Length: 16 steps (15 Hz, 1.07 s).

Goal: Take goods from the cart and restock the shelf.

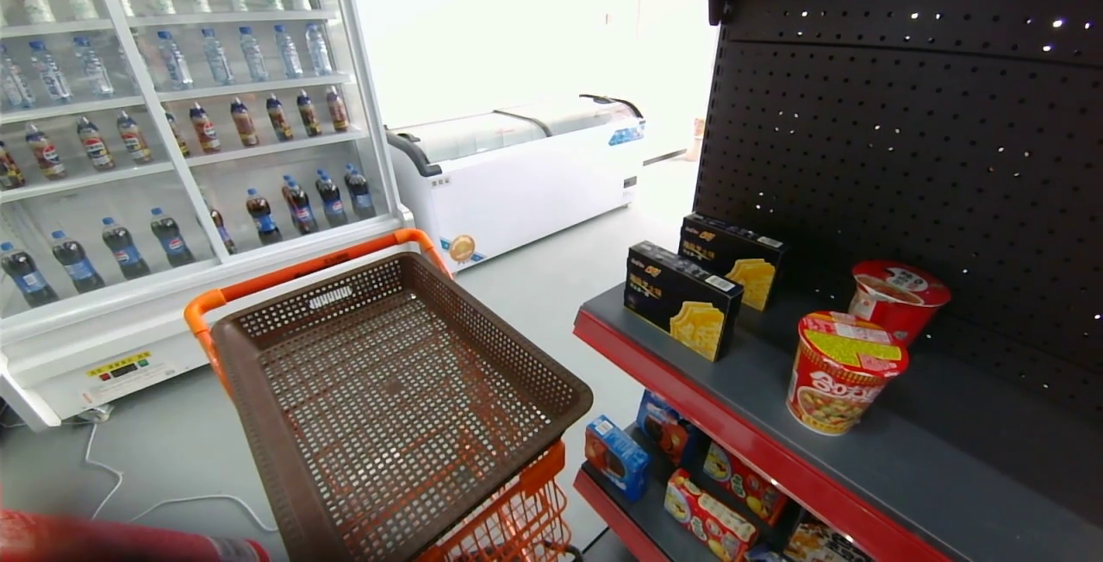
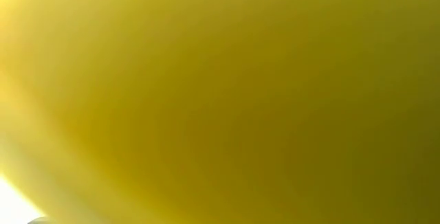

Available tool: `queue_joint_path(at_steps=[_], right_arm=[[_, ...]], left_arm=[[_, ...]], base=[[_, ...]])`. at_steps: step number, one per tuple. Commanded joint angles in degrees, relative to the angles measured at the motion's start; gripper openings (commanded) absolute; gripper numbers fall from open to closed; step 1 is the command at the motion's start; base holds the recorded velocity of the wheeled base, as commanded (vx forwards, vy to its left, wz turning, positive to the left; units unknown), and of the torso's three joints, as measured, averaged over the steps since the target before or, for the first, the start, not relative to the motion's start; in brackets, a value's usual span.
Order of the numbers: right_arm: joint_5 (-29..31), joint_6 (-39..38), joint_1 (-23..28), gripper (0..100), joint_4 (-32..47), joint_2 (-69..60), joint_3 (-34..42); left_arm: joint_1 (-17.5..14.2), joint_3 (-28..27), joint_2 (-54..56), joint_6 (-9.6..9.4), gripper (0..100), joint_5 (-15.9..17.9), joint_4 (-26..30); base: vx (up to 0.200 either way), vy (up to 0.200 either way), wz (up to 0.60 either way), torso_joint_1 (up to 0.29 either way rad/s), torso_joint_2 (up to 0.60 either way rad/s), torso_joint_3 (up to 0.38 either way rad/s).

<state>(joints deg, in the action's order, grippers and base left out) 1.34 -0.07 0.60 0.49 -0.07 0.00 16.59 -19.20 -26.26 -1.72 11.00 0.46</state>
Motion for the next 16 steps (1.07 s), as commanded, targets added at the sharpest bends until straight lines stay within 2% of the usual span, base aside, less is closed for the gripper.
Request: queue_joint_path(at_steps=[1, 2, 15, 16], right_arm=[[0.07, 0.07, 0.02, 100, -0.05, 0.07, 0.0], [0.07, 0.07, 0.02, 100, -0.05, 0.07, 0.0], [0.07, 0.07, 0.02, 100, -0.05, 0.07, 0.0], [0.07, 0.07, 0.02, 100, -0.05, 0.07, 0.0]], left_arm=[[0.02, 0.3, 0.07, -0.04, 0, -0.1, 0.06], [0.02, 0.83, 0.07, -0.04, 0, -0.1, 0.06], [-0.07, 2.5, -0.11, 0.14, 0, -0.1, 0.06], [-0.07, 2.94, -0.11, 0.14, 0, -0.01, 0.06]], base=[[0.0, 0.0, 0.0, 0.0, 0.0, 0.0], [0.0, 0.0, 0.0, 0.0, 0.0, 0.0], [0.0, 0.0, -0.6, 0.004, 0.0, 0.002], [0.0, 0.0, 0.0, 0.0, 0.0, 0.0]])
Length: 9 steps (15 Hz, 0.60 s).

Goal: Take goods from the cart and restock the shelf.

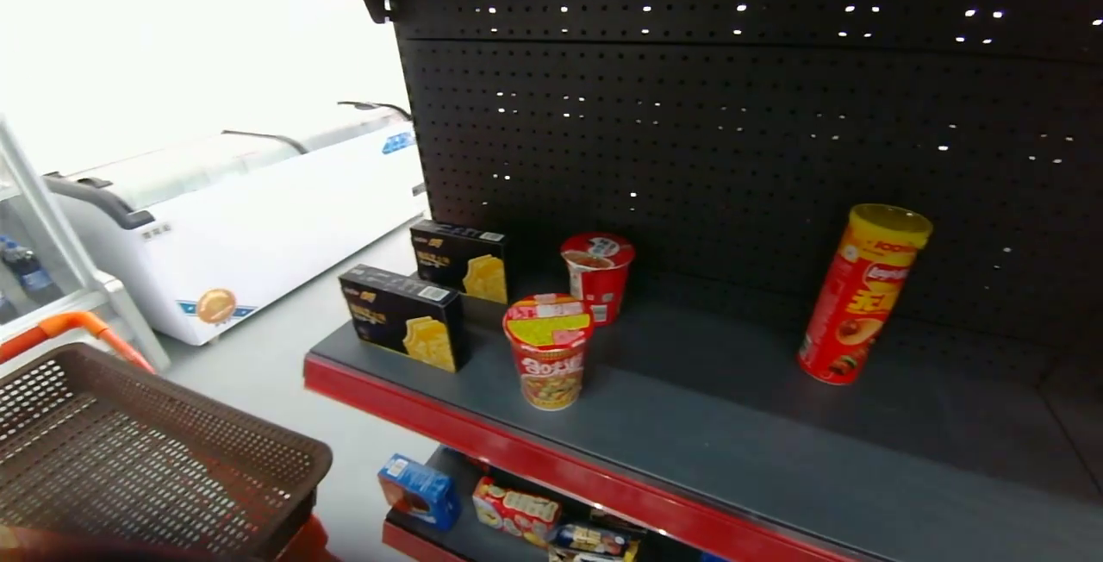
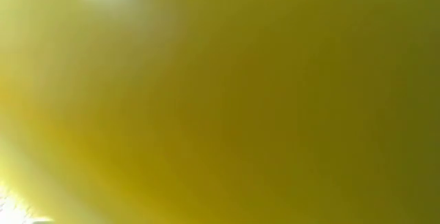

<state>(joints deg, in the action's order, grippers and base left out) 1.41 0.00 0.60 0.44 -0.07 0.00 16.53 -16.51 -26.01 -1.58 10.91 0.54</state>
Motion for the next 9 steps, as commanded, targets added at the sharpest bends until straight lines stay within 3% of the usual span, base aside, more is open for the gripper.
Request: queue_joint_path(at_steps=[1, 4, 9], right_arm=[[-0.01, 0.0, 0.02, 100, 0.0, 0.07, 0.0], [-0.1, 0.0, 0.02, 100, 0.0, 0.07, 0.0], [-0.1, 0.0, 0.02, 100, 0.0, 0.07, 0.0]], left_arm=[[-0.01, 0.42, -0.35, 0.0, 0, -0.01, -0.01], [-0.01, 0.77, -0.35, 0.0, 0, -0.01, -0.01], [-0.01, 0.95, -0.35, 0.0, 0, -0.01, 0.17]], base=[[0.0, 0.0, 0.0, 0.0, 0.0, 0.0], [0.0, 0.0, 0.0, 0.0, 0.0, 0.0], [0.0, 0.0, -0.6, -0.001, 0.0, 0.003]])
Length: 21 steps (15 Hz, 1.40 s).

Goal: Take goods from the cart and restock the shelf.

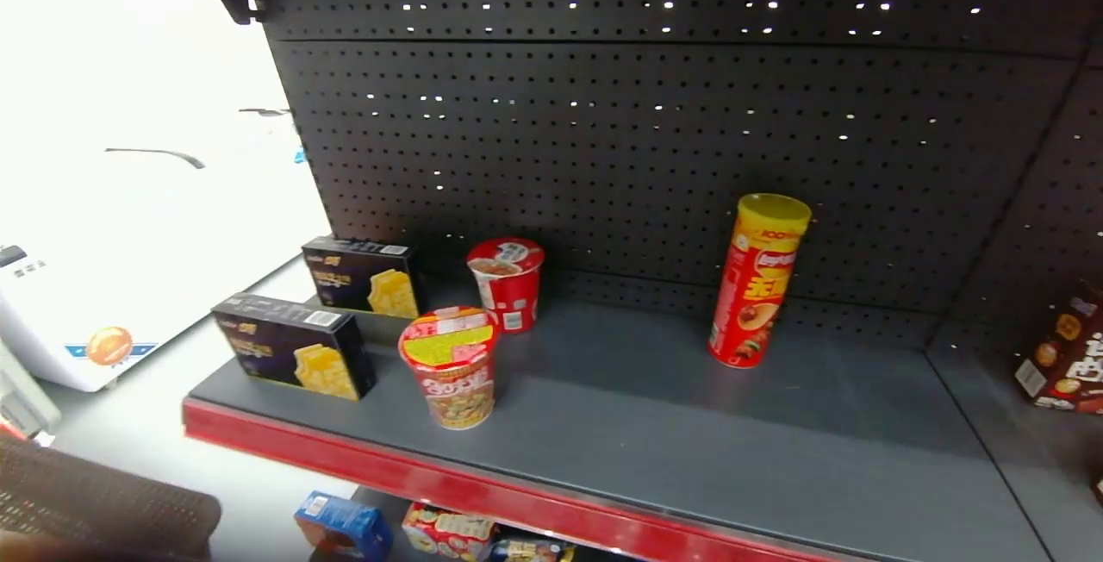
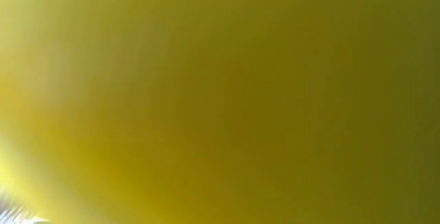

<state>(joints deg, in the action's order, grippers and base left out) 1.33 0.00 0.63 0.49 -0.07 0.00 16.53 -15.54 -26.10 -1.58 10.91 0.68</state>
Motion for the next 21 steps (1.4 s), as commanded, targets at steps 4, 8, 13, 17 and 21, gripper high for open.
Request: queue_joint_path(at_steps=[4, 8, 13, 17, 21], right_arm=[[0.08, 0.0, -0.02, 100, -0.05, 0.07, 0.0], [-0.01, 0.0, -0.02, 100, -0.05, 0.07, 0.0], [-0.01, 0.0, -0.02, 100, -0.05, 0.07, 0.0], [-1.07, 0.62, -0.02, 100, -0.05, 0.07, 0.0], [0.87, 1.23, -0.02, 100, 0.13, 0.07, -0.09]], left_arm=[[-0.01, -0.01, -0.27, 0.0, 0, -0.01, 0.11], [-0.01, 0.07, -0.27, 0.0, 0, -0.01, 0.28], [-0.18, -0.19, 0.35, 0.09, 0, -0.19, 0.28], [1.93, 5.26, 8.87, 1.23, 0, 0.25, 0.46], [-0.18, 2.8, 9.84, 4.13, 0, -2.56, 1.25]], base=[[0.0, 0.0, -0.3, 0.004, 0.0, 0.0], [0.0, 0.0, 0.0, 0.0, 0.0, 0.0], [0.0, 0.0, 0.0, 0.0, 0.0, 0.0], [0.0, 0.0, 0.0, 0.0, 0.0, 0.0], [0.0, 0.0, 0.0, 0.0, 0.0, 0.0]])
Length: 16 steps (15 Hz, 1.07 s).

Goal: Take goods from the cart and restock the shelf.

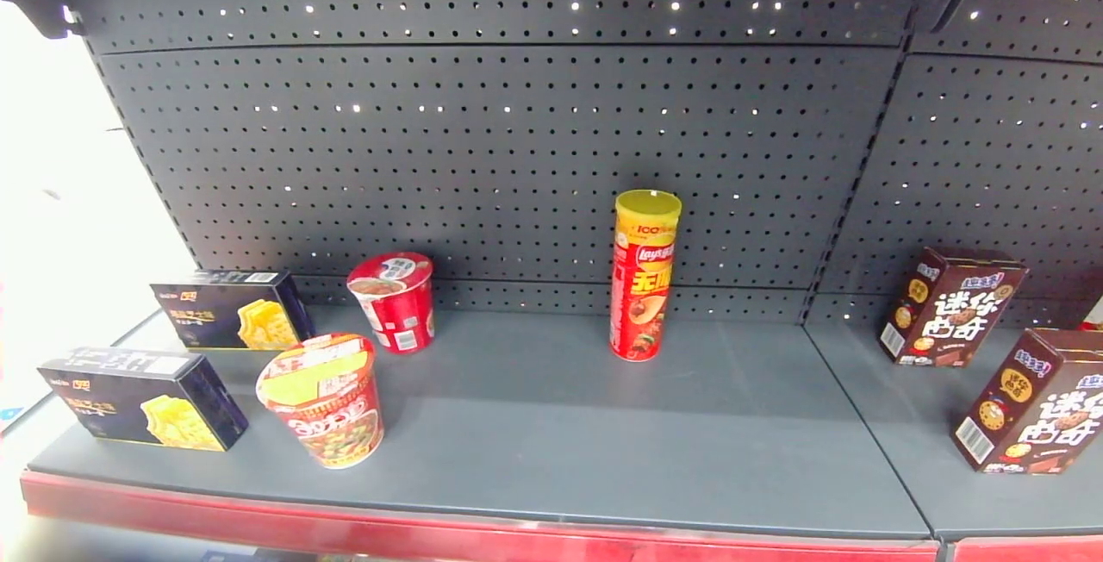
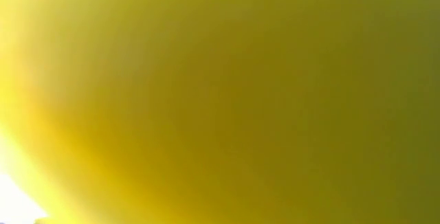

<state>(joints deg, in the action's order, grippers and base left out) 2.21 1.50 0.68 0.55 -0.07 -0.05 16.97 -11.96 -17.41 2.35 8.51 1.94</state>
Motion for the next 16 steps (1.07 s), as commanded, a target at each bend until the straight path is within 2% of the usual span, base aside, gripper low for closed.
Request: queue_joint_path(at_steps=[1, 3, 5, 6, 7, 8, 9, 10, 12, 14, 15, 16], right_arm=[[-0.62, 1.49, 0.11, 100, 0.07, 0.07, -0.13], [-1.85, 2.19, 0.2, 100, 0.15, 0.07, -0.21], [-2.38, 2.54, 0.2, 100, -0.99, 0.07, -0.92], [-3.88, 1.14, 0.46, 100, -5.65, 6.58, -15.77], [-7.48, -3.35, 1.43, 100, -6.26, 19.94, -17.97], [-7.48, -3.35, 1.43, 100, -6.26, 19.94, -17.97], [-8.97, -3.08, 0.81, 100, -8.46, 23.63, -25.18], [-9.41, -3.08, 0.81, 100, -8.28, 27.41, -26.58], [-11.87, -3.17, -2.0, 100, -7.76, 30.13, -27.11], [-12.84, -3.96, -8.94, 100, -8.37, 34.17, -29.22], [-12.84, -3.96, -8.94, 100, -8.37, 34.17, -29.22], [-13.1, -4.66, -12.02, 100, -8.37, 36.99, -30.8]], left_arm=[[-0.62, -1.4, 1.41, 1.25, 0, -0.42, 0.0], [-0.8, -2.19, 1.76, 2.13, 0, -1.39, 0.08], [-0.97, -1.93, 1.68, 2.13, 0, -2.71, 0.08], [-0.97, -2.1, 1.5, 2.13, 0, -2.8, 0.17], [-0.71, -1.66, 1.15, 2.13, 0, -2.53, 0.08], [-0.71, -1.66, 1.15, 2.13, 0, -2.53, 0.08], [-0.71, 0.01, 0.8, 2.13, 0, -2.27, 0.08], [-0.53, 0.27, 0.45, 2.13, 0, -2.27, 0.08], [-0.45, 0.97, 0.09, 2.22, 0, -2.36, 0.17], [-0.62, 1.15, 0.09, 2.22, 0, -2.53, 0.08], [-0.62, 1.15, 0.09, 2.22, 0, -2.53, 0.08], [-0.62, 1.24, 0.09, 2.31, 0, -2.62, 0.08]], base=[[0.0, 0.0, 0.0, 0.0, 0.0, 0.0], [0.0, 0.0, 0.0, 0.0, 0.0, 0.0], [0.0, 0.0, 0.0, 0.0, 0.0, 0.0], [0.0, 0.0, 0.0, 0.0, 0.0, 0.0], [0.0, 0.0, 0.0, 0.0, 0.0, 0.0], [0.0, 0.0, 0.0, 0.0, 0.0, 0.0], [0.0, 0.0, 0.0, 0.0, 0.0, 0.0], [0.0, 0.0, 0.0, 0.0, 0.0, 0.0], [0.0, 0.0, 0.0, 0.0, 0.0, 0.0], [0.0, 0.0, 0.0, 0.0, 0.0, 0.0], [0.0, 0.0, 0.0, 0.0, 0.0, 0.0], [0.0, 0.0, 0.0, 0.0, 0.0, 0.0]])
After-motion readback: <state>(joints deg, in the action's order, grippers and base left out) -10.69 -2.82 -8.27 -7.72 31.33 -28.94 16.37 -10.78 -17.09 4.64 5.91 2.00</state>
